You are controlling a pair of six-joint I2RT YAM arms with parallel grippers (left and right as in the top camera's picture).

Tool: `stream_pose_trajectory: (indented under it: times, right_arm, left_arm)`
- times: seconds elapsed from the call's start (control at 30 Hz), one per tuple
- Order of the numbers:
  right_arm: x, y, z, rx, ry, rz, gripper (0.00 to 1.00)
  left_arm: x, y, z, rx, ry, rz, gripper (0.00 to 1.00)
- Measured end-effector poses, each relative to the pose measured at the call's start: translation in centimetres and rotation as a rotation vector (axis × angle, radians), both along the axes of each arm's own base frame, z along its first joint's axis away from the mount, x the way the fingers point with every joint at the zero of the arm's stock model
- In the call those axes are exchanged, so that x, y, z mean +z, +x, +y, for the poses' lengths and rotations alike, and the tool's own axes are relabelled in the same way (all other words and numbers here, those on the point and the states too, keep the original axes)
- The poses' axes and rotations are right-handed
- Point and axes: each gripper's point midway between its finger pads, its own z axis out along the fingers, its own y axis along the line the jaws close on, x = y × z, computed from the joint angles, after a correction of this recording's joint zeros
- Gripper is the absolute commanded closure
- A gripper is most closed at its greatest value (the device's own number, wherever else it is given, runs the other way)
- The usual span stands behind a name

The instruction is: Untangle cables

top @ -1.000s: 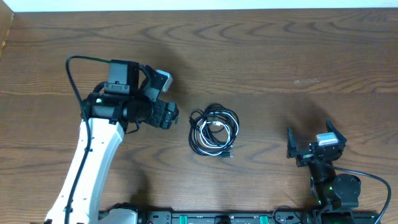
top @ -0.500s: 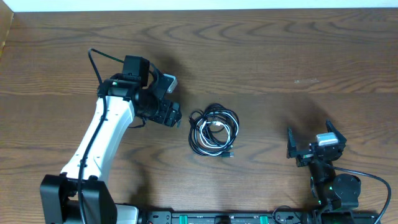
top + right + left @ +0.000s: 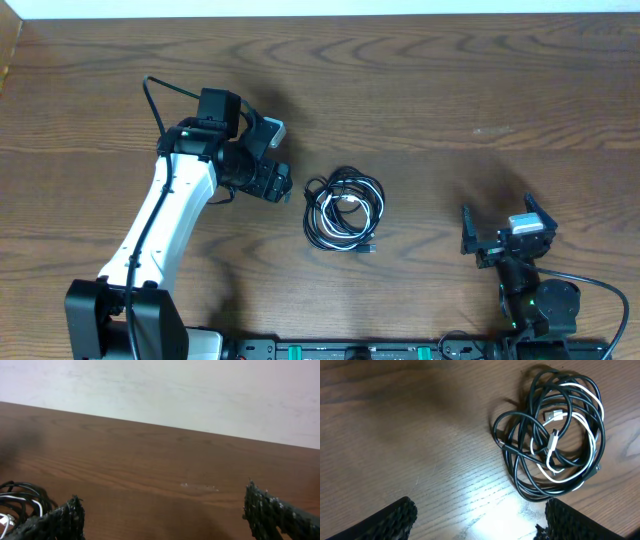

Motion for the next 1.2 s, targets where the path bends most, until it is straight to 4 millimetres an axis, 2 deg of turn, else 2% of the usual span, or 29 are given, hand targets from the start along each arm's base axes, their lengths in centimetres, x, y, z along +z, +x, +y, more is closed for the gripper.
stream_pose_trajectory:
  times: [1.2]
  right_arm:
    - [0.0, 0.0, 0.0, 0.0, 0.0, 0.0, 0.01]
  left_arm:
    - [-0.12, 0.42, -0.06, 0.0, -0.002, -0.011, 0.17]
